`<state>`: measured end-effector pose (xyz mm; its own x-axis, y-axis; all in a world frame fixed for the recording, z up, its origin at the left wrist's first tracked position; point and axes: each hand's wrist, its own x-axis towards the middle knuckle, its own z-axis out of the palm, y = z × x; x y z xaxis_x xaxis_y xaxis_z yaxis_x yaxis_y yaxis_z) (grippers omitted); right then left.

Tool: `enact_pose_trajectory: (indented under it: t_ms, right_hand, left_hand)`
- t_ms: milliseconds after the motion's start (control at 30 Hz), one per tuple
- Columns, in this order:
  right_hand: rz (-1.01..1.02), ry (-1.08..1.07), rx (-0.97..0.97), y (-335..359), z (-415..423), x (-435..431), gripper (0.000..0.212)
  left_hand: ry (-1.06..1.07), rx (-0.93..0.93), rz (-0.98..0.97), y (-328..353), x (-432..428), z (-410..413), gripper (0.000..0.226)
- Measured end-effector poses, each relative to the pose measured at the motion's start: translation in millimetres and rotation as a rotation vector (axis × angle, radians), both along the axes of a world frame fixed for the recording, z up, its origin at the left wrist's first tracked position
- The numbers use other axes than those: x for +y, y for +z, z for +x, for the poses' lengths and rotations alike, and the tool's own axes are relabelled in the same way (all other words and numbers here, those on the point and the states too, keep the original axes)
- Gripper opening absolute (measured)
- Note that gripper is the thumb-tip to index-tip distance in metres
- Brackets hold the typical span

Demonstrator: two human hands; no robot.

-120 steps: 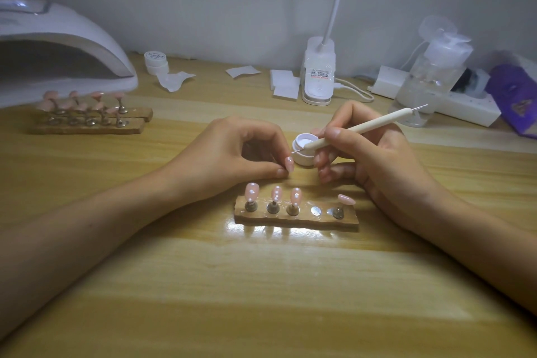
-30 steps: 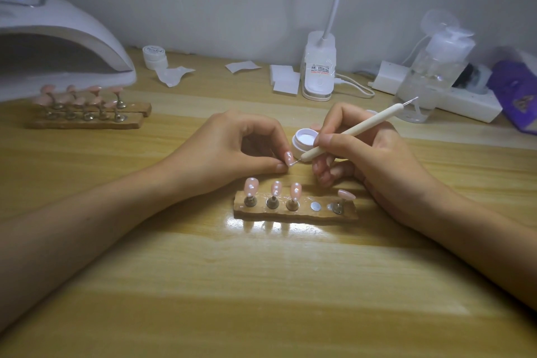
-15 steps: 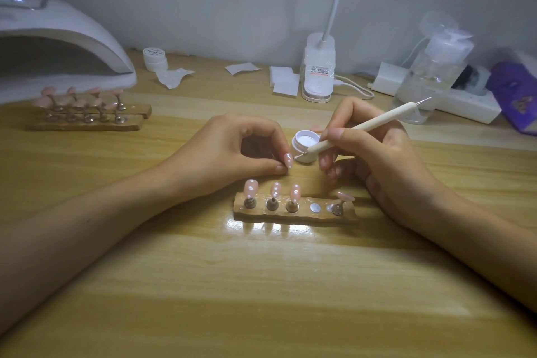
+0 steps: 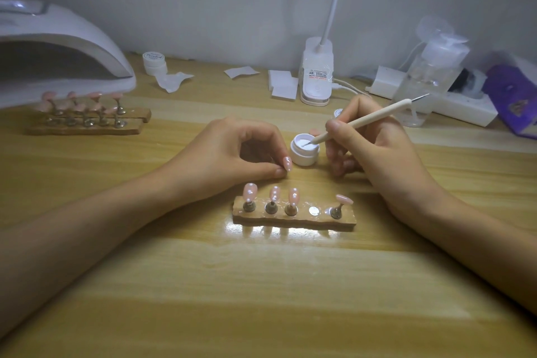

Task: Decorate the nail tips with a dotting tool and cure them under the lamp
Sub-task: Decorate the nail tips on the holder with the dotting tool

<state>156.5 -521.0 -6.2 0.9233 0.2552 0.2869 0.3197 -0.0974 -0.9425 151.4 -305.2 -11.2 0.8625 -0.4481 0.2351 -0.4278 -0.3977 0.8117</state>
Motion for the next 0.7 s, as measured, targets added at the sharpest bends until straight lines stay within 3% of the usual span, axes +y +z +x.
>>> enact_pose_trajectory:
  t_ms: [367,700]
  right_hand:
    - [-0.024,0.017,0.003,-0.9,1.8,-0.6,0.022]
    - [0.129,-0.036,-0.13,5.2,-3.9,-1.0,0.014]
  left_hand:
    - [0.0,-0.006,0.013,0.0,-0.1,0.1,0.014]
    - [0.008,-0.004,0.016,-0.6,0.3,0.1,0.015]
